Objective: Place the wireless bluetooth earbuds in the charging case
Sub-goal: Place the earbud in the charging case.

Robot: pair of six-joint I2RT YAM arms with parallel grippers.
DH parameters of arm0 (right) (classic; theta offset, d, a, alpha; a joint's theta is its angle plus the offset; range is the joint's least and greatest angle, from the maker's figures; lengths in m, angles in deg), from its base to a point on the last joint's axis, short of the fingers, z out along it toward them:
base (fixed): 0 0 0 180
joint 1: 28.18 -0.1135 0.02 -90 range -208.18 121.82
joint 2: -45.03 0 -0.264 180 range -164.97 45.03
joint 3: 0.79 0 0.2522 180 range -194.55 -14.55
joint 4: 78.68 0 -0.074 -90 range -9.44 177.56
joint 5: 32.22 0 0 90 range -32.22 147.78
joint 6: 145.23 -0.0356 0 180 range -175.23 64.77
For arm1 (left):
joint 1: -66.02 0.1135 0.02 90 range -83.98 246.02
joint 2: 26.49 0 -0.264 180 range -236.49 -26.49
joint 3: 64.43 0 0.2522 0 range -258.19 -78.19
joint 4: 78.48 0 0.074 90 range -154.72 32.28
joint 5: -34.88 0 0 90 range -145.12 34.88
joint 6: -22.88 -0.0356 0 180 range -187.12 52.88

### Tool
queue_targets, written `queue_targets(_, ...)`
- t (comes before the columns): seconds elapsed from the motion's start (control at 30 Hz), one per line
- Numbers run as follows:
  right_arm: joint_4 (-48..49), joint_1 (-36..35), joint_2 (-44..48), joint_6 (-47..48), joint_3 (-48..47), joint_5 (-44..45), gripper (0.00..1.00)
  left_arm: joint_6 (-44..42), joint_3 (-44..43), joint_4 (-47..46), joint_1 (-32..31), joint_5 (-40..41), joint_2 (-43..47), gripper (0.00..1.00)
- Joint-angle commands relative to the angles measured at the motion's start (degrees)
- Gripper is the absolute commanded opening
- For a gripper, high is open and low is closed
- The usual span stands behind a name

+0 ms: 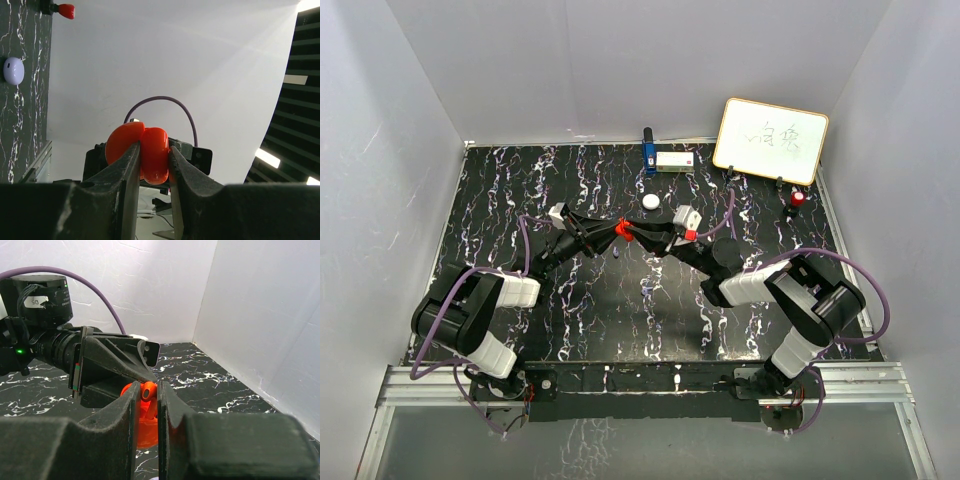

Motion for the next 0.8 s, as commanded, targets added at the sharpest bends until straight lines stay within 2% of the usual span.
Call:
queue_targets(0.0,19.2,0.54,0.91,-0.11,1.12,1.12,0.0,1.48,-1.24,-10.82,-0.39,-0.37,3.6,0.0)
queue_targets(0.33,19.19,0.49,1.27,-0.89,1.28,1.53,0.0,1.61,-1.77,-10.91,-0.39,0.07,3.42,0.0)
queue_targets(0.77,19.21,0.5,1.62,-1.7,1.56,2.09,0.14,1.65,-2.56,-10.9,-0.39,0.3,3.4,0.0)
